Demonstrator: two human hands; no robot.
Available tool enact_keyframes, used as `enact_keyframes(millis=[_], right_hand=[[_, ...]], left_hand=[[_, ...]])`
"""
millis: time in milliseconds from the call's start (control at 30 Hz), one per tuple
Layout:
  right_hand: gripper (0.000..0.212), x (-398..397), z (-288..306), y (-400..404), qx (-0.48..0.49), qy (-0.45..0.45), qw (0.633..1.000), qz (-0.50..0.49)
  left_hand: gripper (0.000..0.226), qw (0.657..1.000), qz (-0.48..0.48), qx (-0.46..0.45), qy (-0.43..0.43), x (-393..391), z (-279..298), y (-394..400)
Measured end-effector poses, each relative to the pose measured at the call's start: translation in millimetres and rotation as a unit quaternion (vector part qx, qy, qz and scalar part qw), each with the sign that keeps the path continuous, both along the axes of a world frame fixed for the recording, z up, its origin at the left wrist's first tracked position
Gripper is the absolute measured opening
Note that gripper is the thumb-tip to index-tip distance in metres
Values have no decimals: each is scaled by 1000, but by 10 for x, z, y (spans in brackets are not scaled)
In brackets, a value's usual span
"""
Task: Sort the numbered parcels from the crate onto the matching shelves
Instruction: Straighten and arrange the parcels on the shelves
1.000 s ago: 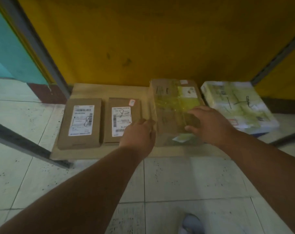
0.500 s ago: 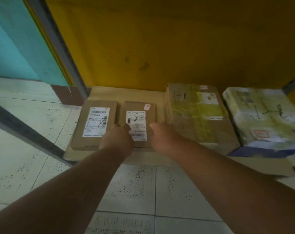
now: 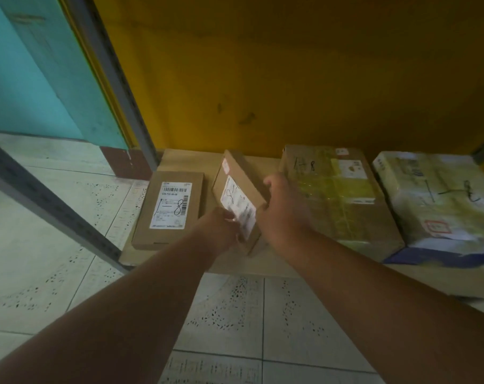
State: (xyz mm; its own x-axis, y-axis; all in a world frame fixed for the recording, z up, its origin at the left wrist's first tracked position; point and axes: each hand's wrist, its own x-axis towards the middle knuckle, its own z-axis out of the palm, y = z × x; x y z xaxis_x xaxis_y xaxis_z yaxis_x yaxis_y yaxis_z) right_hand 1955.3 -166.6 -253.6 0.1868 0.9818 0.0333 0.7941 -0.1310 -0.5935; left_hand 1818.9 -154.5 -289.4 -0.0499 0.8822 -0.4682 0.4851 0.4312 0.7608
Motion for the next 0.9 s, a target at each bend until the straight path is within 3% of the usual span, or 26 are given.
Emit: enact_keyframes(millis=[67,133,167,200,267,333,367,433,500,600,733,900], right_hand=[[32,100,284,-42,65,-36,996,47],[26,232,606,-30,75,-67,988,120],[25,288,765,-1,59,-67,984,157],[25,338,906,32,39,-51,980,187],[25,406,1092,93,22,-19,978,206],[26,440,1110,169,8,-14,980,197],[26,444,1068,215,5,-8,980,198],[25,427,963,326,3,27,976,214],[27,410,891,465,-12,54,968,244],[32,406,876,700,-43,63,960,269],[48,276,731,934,-56,13,962,268],[61,110,242,1082,-106,-152,951,248]], left_hand=[[45,990,15,128,50,-45,107,9],[64,950,-20,263,169,-153,288,80],[72,927,-69,286,234,-206,398,129],[74,914,-128,279,264,-250,453,182],[49,927,-202,225,224,-303,493,201],[17,962,-170,169,129,-330,462,100],[13,975,-145,146,79,-338,411,32],[32,974,-170,135,60,-339,315,-93],[61,964,-197,149,97,-359,209,-154],[68,975,-141,138,103,-426,102,-128],[23,986,-67,113,107,-420,12,-176],[21,992,53,72,92,-330,-123,-226]])
